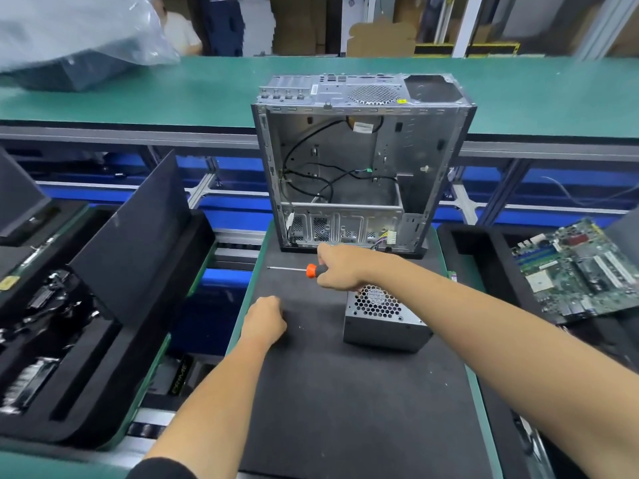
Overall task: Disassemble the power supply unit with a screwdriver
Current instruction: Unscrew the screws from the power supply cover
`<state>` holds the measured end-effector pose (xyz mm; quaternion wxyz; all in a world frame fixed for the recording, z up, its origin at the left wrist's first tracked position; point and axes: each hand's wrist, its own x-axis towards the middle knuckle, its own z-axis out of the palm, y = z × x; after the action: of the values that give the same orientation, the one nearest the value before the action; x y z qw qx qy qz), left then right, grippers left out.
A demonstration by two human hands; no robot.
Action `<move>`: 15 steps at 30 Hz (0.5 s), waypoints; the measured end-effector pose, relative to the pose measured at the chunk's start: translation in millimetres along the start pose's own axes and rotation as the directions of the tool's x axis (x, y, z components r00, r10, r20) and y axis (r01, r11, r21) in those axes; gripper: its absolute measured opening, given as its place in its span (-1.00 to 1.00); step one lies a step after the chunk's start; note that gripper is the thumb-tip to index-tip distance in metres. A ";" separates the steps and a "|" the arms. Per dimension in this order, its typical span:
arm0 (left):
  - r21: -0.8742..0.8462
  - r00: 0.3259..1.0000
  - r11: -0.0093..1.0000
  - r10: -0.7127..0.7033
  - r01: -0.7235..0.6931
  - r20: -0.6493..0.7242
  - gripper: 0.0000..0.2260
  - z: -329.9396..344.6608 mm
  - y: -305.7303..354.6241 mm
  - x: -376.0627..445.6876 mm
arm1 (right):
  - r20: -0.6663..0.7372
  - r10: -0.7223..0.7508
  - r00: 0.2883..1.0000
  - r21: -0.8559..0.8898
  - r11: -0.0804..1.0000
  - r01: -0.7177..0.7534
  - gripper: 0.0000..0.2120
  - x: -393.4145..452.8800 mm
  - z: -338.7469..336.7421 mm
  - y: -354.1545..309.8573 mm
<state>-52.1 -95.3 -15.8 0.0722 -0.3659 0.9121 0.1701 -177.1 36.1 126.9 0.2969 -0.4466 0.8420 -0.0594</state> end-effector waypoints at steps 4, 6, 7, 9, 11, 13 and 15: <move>0.024 1.000 1.000 0.015 -0.016 0.019 -0.83 -1.5 0.8 0.6 | -0.013 0.000 1.000 0.011 1.000 0.000 -0.77 -2.3 -3.4 -1.3; 0.040 1.000 0.999 0.020 -0.020 0.020 -0.85 -2.0 1.8 -0.6 | -0.016 -0.001 1.000 0.012 1.000 0.002 -0.77 -4.2 -4.8 -1.4; 0.042 1.000 0.999 0.020 -0.021 0.021 -0.86 -2.0 2.6 -1.2 | -0.018 -0.002 1.000 0.011 1.000 0.002 -0.77 -5.4 -5.5 -1.2; 0.043 0.999 0.999 0.020 -0.021 0.025 -0.86 -3.0 3.9 -2.7 | -0.017 -0.004 1.000 0.011 1.000 0.004 -0.78 -8.7 -6.2 -1.3; 0.041 1.000 0.999 0.016 -0.018 0.026 -0.85 -5.5 4.4 -5.8 | -0.017 -0.005 1.000 0.009 1.000 0.005 -0.79 -11.9 -7.3 -2.3; 0.003 1.000 1.000 0.006 -0.006 0.002 -0.84 -9.6 7.2 -10.8 | -0.025 -0.005 1.000 0.016 1.000 0.006 -0.79 -16.6 -11.7 -2.3; -0.103 0.996 0.995 -0.009 0.000 -0.087 -0.84 -15.6 11.1 -14.4 | -0.053 -0.006 0.999 0.081 0.997 0.010 -0.82 -23.2 -22.9 0.9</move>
<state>-49.6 -84.2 5.2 0.0137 -0.3784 0.9036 0.2006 -180.6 51.1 155.7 0.2921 -0.4359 0.8446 -0.1063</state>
